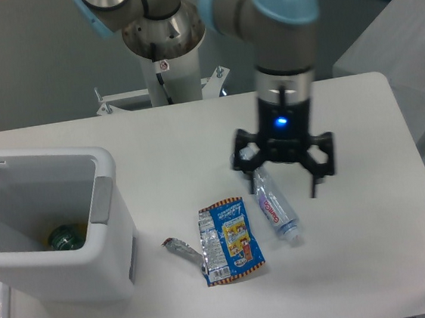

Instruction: Open the trash can

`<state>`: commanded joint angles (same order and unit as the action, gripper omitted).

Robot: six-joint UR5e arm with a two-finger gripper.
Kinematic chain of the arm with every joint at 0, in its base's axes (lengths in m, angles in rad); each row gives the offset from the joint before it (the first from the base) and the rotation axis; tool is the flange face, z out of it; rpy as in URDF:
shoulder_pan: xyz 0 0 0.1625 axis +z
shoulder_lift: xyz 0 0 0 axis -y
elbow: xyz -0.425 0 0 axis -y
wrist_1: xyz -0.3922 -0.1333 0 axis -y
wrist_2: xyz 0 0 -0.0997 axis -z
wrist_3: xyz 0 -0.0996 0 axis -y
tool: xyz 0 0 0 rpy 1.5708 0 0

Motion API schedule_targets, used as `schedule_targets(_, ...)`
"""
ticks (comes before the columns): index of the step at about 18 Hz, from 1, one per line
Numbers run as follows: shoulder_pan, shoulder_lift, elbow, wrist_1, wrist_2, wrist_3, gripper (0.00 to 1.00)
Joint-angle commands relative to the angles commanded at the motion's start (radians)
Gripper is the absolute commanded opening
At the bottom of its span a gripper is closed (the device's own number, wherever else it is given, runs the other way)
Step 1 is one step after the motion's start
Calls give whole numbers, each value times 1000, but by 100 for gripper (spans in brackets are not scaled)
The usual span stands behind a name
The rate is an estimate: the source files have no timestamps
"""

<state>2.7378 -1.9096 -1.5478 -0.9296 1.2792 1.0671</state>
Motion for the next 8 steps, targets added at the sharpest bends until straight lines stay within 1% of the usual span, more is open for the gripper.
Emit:
schedule_targets(1, 25, -9, 5, -12, 32, 54, 100)
schedule_targets(3, 39, -19, -3, -23, 135, 135, 100)
schedule_targets(4, 34, -25, -5, -34, 176, 155, 100)
schedule_targets(7, 17, -28, -8, -98, 245, 212, 100)
schedule_targets(8, 13, -26, -9, -104, 261, 238, 100)
